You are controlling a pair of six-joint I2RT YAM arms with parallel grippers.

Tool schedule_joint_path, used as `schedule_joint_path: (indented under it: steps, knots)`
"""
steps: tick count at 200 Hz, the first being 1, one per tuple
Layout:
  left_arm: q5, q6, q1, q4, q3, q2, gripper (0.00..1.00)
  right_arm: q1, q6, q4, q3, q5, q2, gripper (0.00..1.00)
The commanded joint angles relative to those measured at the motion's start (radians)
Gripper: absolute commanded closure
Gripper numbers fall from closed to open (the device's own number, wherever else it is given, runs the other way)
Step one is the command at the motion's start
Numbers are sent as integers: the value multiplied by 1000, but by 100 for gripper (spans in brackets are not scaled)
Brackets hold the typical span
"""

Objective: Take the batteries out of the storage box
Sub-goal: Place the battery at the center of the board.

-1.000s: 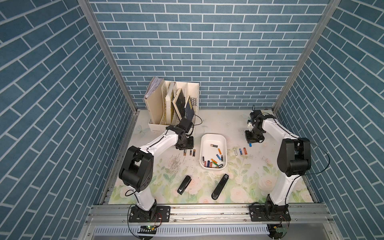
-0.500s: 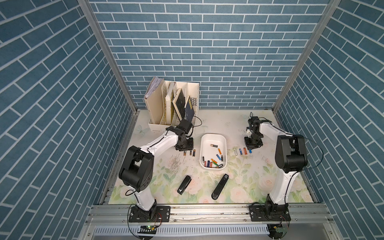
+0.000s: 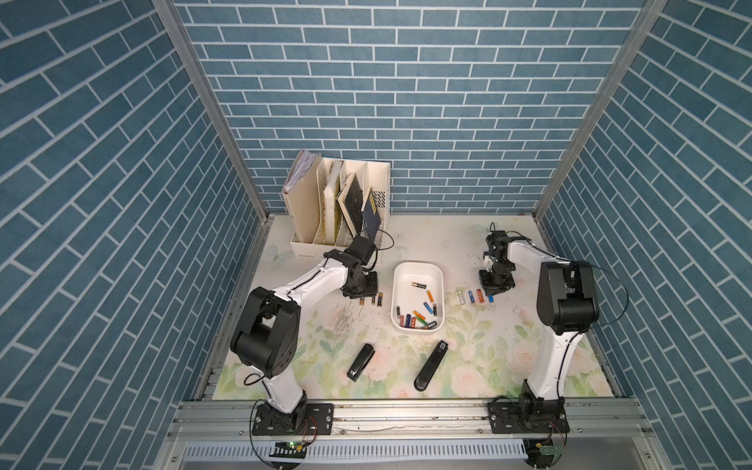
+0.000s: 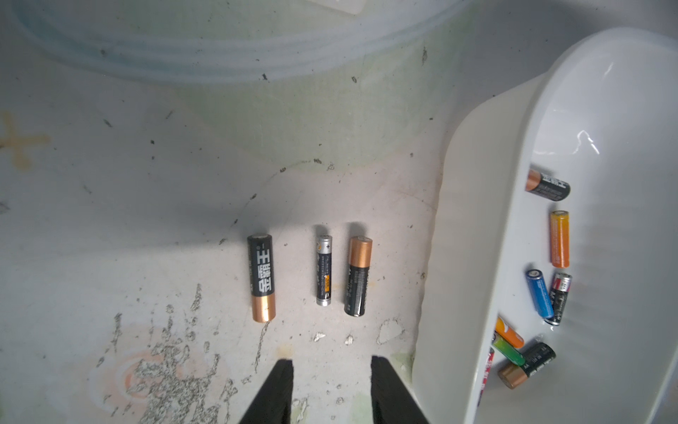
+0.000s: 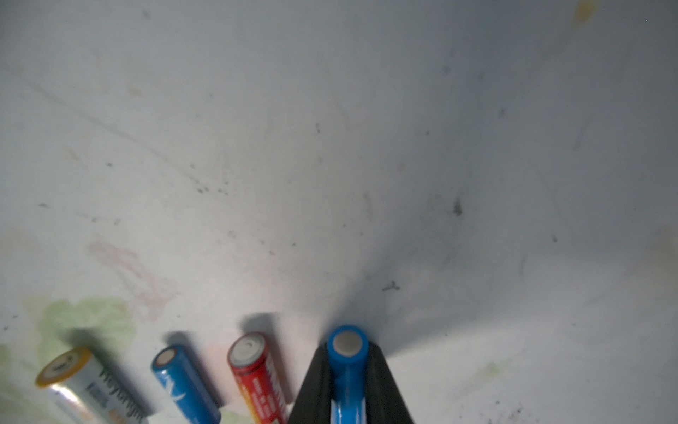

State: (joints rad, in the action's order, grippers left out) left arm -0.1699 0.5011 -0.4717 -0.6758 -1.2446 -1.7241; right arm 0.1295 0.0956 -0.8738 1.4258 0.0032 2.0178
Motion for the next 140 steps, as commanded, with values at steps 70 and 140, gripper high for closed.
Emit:
schedule_joint_path:
  steps: [70,140]
  knots:
    - [7,-3,3,-11,3,22,59,-7,-28,-10,1,12,8,80]
    - [13,-1,3,-20,-1,31,59,-9,-26,-10,3,12,-13,74]
